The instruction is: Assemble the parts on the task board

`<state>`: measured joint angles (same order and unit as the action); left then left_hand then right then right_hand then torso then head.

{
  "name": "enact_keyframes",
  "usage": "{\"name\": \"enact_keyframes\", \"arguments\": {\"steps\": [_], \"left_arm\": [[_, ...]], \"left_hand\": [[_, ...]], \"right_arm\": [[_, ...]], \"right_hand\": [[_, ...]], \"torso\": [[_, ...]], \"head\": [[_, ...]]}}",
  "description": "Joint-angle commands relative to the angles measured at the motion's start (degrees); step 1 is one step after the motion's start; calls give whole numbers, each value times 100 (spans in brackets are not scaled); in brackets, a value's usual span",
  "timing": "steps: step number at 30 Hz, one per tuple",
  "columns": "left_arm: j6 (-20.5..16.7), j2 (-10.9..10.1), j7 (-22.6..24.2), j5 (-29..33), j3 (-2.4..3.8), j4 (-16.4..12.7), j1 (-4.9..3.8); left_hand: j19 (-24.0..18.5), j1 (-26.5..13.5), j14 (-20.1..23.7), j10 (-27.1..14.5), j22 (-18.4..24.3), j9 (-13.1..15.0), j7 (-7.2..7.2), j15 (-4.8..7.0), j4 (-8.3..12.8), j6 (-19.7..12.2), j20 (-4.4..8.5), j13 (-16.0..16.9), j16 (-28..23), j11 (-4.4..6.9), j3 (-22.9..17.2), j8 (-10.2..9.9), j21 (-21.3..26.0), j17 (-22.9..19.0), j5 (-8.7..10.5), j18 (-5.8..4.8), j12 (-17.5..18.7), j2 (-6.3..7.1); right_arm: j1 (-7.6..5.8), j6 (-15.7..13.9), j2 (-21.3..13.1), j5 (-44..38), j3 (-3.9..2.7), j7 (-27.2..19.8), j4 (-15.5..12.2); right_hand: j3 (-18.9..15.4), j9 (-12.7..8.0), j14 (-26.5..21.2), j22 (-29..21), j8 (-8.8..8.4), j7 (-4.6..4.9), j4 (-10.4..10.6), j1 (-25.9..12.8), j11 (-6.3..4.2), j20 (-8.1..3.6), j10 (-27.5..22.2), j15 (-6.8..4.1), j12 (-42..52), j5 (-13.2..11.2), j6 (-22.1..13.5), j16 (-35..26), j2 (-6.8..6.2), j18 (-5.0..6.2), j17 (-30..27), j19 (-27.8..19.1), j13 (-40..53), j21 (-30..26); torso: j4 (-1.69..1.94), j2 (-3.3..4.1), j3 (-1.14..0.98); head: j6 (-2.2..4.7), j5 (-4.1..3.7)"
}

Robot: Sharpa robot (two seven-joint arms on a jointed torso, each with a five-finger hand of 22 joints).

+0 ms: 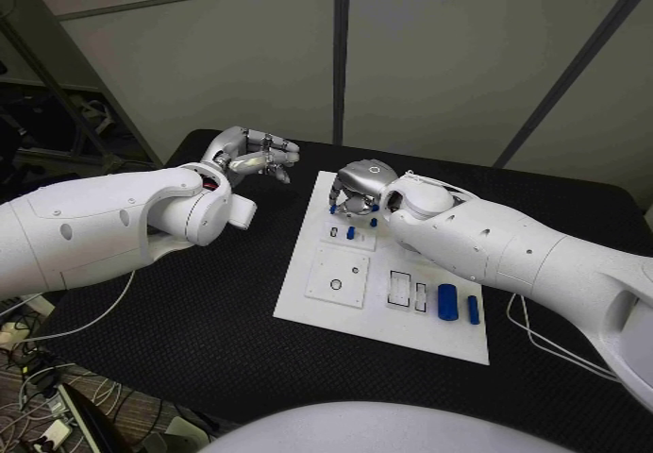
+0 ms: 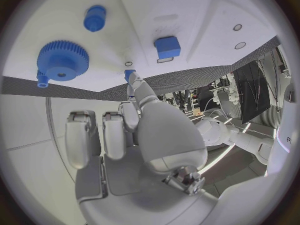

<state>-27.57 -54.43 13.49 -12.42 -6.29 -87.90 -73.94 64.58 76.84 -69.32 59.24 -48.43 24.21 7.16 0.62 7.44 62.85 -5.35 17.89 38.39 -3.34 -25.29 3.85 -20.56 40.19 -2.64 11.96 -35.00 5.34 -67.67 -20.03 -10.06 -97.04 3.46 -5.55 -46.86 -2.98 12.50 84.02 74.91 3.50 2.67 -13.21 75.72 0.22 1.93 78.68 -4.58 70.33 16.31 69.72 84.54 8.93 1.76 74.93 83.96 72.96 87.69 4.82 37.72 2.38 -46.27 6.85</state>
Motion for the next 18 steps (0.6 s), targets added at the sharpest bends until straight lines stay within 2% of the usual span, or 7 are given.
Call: {"name": "enact_keyframes", "arguments": {"steps": [1,10,18], "left_arm": [[73,5,98,21,7,-2,-9],[102,7,76,21,7,9,-9],[113,4,36,22,7,9,-10]], "left_hand": [[-45,51,-1,-34,-5,-5,27,-12,18,23,4,-5,-34,3,8,-7,-21,9,-21,-184,34,-1],[-48,46,-2,-33,-10,-11,28,-14,15,24,3,-10,-37,1,13,-6,-23,10,-21,-184,33,-6],[-54,33,-3,-35,-17,-21,30,-17,9,22,0,-18,-43,-1,24,-7,-24,12,-19,-186,33,-11]], "right_arm": [[-13,57,-3,-45,1,-27,7],[-12,90,-12,-52,7,-30,22],[-13,116,-28,-61,13,-25,22]], "right_hand": [[3,174,480,1321,5,26,24,-20,-148,-32,108,-30,-23,2,-37,-1,21,-103,1067,434,-23,-28],[17,173,476,1301,-4,77,5,-32,-108,-10,38,-1,-108,-18,-169,-12,5,-96,1057,415,-76,-58],[19,167,475,1298,-4,94,-1,-41,-95,-1,22,11,-124,-25,-214,-15,-6,-94,1054,412,-83,-65]], "torso": [[3,2,5],[-6,6,5],[3,9,7]], "head": [[-10,-6],[-18,0],[-53,7]]}}
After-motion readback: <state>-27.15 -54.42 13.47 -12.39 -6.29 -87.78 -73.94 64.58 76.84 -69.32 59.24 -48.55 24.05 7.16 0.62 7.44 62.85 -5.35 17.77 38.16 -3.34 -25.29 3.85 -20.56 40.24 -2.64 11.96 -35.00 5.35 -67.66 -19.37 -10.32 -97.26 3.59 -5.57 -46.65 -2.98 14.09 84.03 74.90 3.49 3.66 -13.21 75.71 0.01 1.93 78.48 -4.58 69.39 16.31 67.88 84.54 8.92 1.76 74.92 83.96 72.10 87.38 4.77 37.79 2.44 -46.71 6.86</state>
